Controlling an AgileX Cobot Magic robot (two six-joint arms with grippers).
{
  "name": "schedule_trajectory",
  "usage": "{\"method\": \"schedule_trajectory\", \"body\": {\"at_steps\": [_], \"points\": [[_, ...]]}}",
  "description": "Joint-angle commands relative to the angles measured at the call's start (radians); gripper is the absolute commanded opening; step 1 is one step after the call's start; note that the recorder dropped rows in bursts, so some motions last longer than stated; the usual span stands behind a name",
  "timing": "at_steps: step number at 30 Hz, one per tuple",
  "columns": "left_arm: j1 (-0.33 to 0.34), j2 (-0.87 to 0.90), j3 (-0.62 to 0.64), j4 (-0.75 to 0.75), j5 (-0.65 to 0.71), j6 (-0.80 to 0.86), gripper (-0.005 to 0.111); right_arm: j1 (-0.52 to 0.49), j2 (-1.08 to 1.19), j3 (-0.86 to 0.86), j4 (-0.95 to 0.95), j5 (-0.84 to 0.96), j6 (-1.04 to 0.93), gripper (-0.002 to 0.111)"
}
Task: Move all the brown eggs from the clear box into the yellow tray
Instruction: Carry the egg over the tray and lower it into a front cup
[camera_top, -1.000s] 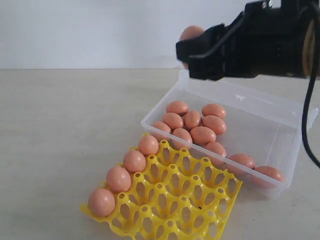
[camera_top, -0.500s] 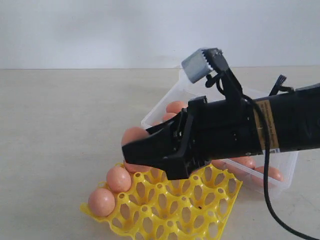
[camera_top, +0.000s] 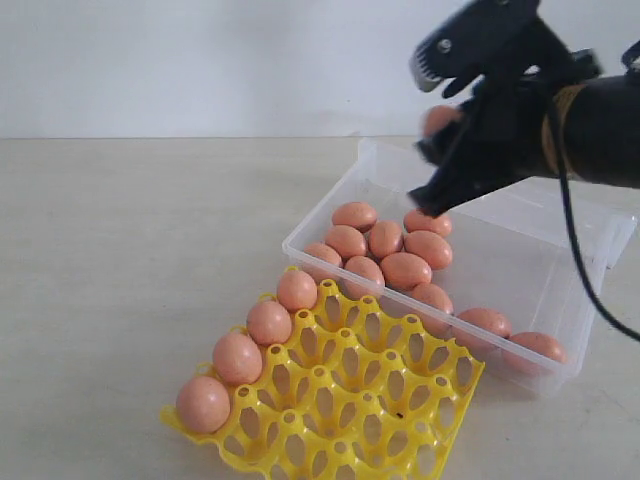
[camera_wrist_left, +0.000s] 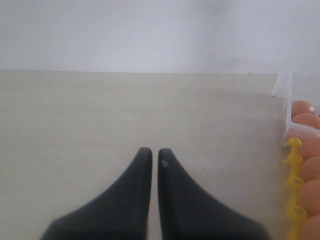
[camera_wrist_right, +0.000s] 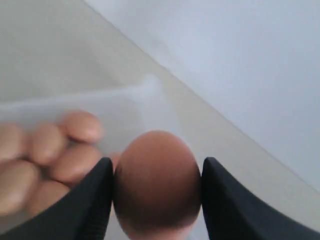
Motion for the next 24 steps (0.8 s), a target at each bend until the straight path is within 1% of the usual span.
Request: {"method": "schedule_trajectory", "body": {"at_steps": [1, 2, 4, 6, 9, 11, 14, 16, 17, 20, 21, 22, 23, 24], "points": [[-0.005, -0.003, 0.004, 0.003, -0.008, 0.003, 0.004, 0.002, -0.005, -0.009, 0.169, 0.474, -0.249, 0.000], [-0.005, -0.003, 0.004, 0.003, -0.008, 0.003, 0.004, 0.002, -0.005, -0.009, 0.262, 0.498, -0.324, 0.000], [-0.005, -0.003, 0.004, 0.003, -0.008, 0.003, 0.004, 0.002, -0.005, -0.009, 0.515, 0.498, -0.543, 0.000], [-0.005, -0.003, 0.004, 0.003, -0.008, 0.003, 0.004, 0.002, -0.005, -0.009, 0.794, 0.441, -0.763, 0.000], [-0.005, -0.003, 0.004, 0.003, -0.008, 0.003, 0.004, 0.002, -0.005, -0.009, 1.297, 0.299, -1.155, 0.000], [-0.005, -0.003, 0.004, 0.003, -0.008, 0.003, 0.004, 0.002, -0.005, -0.009, 1.707, 0.229, -1.478, 0.000], [-0.005, -0.003, 0.004, 0.003, -0.008, 0.003, 0.004, 0.002, -0.005, -0.009, 2.300, 0.242, -2.046, 0.000], [-0.005, -0.003, 0.004, 0.003, -0.008, 0.003, 0.004, 0.002, -0.005, -0.003, 2.579, 0.298, -2.330, 0.000], [-0.005, -0.003, 0.004, 0.003, -0.008, 0.003, 0.004, 0.002, -0.001, 0.001, 2.705, 0.337, -2.443, 0.000], [-0.005, -0.003, 0.004, 0.003, -0.008, 0.003, 0.004, 0.002, 0.028, 0.007, 2.975, 0.450, -2.609, 0.000], [-0.005, -0.003, 0.004, 0.003, -0.010, 0.003, 0.004, 0.002, 0.068, 0.010, 3.083, 0.552, -2.677, 0.000], [-0.005, -0.003, 0.004, 0.003, -0.010, 0.003, 0.004, 0.002, 0.097, 0.010, 3.121, 0.606, -2.703, 0.000], [-0.005, -0.003, 0.004, 0.003, -0.010, 0.003, 0.004, 0.002, 0.165, 0.010, 3.175, 0.701, -2.753, 0.000], [-0.005, -0.003, 0.004, 0.003, -0.010, 0.003, 0.004, 0.002, 0.203, 0.010, 3.175, 0.748, -2.780, 0.000]]}}
